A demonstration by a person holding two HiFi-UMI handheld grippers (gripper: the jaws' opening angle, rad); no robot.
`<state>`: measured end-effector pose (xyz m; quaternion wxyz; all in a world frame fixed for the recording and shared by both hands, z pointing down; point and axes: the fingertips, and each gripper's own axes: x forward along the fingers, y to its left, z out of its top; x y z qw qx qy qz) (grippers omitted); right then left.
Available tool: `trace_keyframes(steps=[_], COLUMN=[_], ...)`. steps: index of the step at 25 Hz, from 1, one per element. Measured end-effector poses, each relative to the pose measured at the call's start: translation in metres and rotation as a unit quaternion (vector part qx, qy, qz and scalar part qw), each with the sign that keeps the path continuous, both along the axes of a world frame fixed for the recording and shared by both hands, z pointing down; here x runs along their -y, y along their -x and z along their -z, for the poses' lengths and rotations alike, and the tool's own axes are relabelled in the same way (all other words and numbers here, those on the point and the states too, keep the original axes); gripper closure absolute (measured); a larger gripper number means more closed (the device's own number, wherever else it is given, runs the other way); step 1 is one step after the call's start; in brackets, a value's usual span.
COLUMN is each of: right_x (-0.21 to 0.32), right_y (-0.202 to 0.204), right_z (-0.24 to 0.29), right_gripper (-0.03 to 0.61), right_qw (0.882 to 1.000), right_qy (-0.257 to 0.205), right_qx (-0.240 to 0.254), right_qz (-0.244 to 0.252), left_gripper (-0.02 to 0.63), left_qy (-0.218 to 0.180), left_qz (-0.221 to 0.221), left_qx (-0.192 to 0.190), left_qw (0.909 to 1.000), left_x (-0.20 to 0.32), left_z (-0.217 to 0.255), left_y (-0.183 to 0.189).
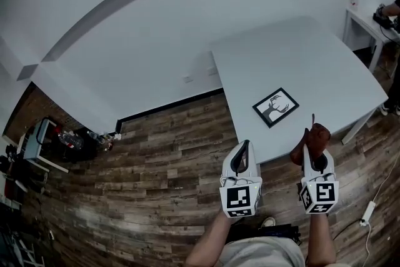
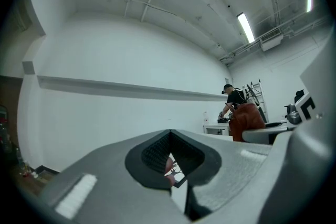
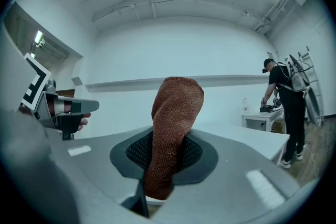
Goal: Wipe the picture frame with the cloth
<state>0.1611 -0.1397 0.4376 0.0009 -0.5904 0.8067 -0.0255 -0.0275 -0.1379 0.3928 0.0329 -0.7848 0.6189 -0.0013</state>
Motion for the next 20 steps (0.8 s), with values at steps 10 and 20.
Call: trace_keyframes(steps=[10, 20], right_x=[0.068, 0.181], right_y=[0.001, 0.026], right_z=[-0.023, -0.022], right_gripper=[0.477, 0.477], right_qw=[1.000, 0.999], right_qy=[0.021, 0.035], right_qx=[-0.012, -0.031], right_qz=[0.003, -0.012], left_gripper=[0.614, 0.614], left_qy=[0.010, 0.003], left_qz=[-0.007, -0.033], left_qx=[-0.002, -0.014], left_qw=[0.9999, 0.9994], left_x=[0.075, 0.193], left_z=[-0.020, -0.023], left_y=[-0.006, 0.014])
